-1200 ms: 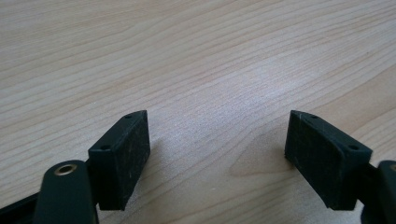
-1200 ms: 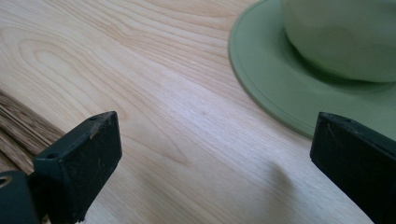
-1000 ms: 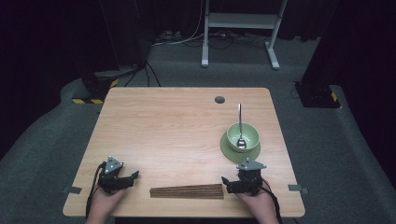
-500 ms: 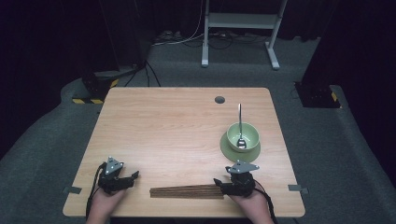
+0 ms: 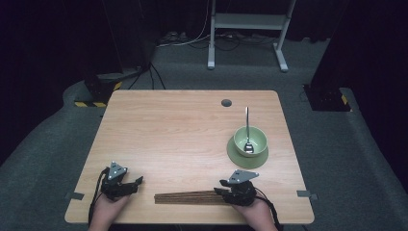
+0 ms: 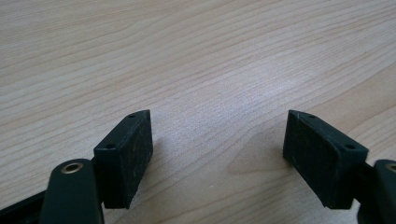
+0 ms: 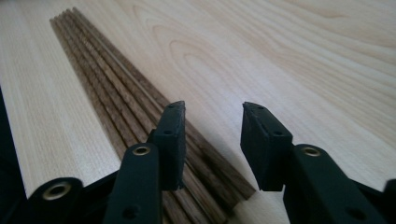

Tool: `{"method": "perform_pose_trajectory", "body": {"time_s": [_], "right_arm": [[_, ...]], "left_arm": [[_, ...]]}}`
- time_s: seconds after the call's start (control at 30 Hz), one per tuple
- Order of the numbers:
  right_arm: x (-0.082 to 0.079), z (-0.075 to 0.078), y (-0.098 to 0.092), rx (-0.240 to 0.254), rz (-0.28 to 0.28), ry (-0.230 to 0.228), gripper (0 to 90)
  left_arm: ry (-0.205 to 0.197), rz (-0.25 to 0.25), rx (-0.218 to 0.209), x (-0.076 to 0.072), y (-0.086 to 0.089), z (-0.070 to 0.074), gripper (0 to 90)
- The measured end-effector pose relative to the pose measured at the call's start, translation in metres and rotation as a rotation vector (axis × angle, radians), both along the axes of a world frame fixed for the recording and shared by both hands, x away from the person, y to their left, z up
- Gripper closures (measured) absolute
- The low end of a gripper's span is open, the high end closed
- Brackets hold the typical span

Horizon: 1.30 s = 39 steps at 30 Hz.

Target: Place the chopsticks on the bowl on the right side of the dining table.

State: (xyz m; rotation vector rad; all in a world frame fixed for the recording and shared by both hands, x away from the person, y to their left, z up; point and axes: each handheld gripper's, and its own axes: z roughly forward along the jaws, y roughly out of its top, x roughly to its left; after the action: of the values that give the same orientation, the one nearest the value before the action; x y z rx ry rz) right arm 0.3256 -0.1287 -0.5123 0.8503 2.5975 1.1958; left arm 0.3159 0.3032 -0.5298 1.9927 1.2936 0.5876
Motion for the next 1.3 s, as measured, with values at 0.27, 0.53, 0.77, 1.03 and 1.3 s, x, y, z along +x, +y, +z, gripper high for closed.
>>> {"method": "perform_pose_trajectory", "body": {"time_s": [0.27,0.53,0.77,1.03,1.3], "right_arm": [[-0.0001,-0.0015,-0.0008,-0.012,0.005,-0.003,68.2],[-0.0002,-0.0022,-0.0009,-0.030,0.004,-0.017,71.7],[0.0018,-0.0047,-0.0029,-0.035,-0.007,-0.005,71.5],[0.0004,-0.0049,-0.0027,-0.048,0.001,-0.001,70.7],[0.0016,-0.0057,-0.0021,-0.052,-0.004,-0.002,69.3]], "left_arm": [[0.001,-0.001,-0.006,0.0002,0.0000,-0.0001,24.8],[-0.003,-0.001,-0.003,-0.0001,-0.0004,-0.0001,24.8],[-0.004,-0.002,-0.002,-0.0003,-0.0005,-0.0001,25.0],[-0.002,-0.005,-0.002,-0.0001,0.0000,0.0000,25.1],[-0.001,-0.005,-0.002,-0.0001,0.0000,0.0000,25.2]]}}
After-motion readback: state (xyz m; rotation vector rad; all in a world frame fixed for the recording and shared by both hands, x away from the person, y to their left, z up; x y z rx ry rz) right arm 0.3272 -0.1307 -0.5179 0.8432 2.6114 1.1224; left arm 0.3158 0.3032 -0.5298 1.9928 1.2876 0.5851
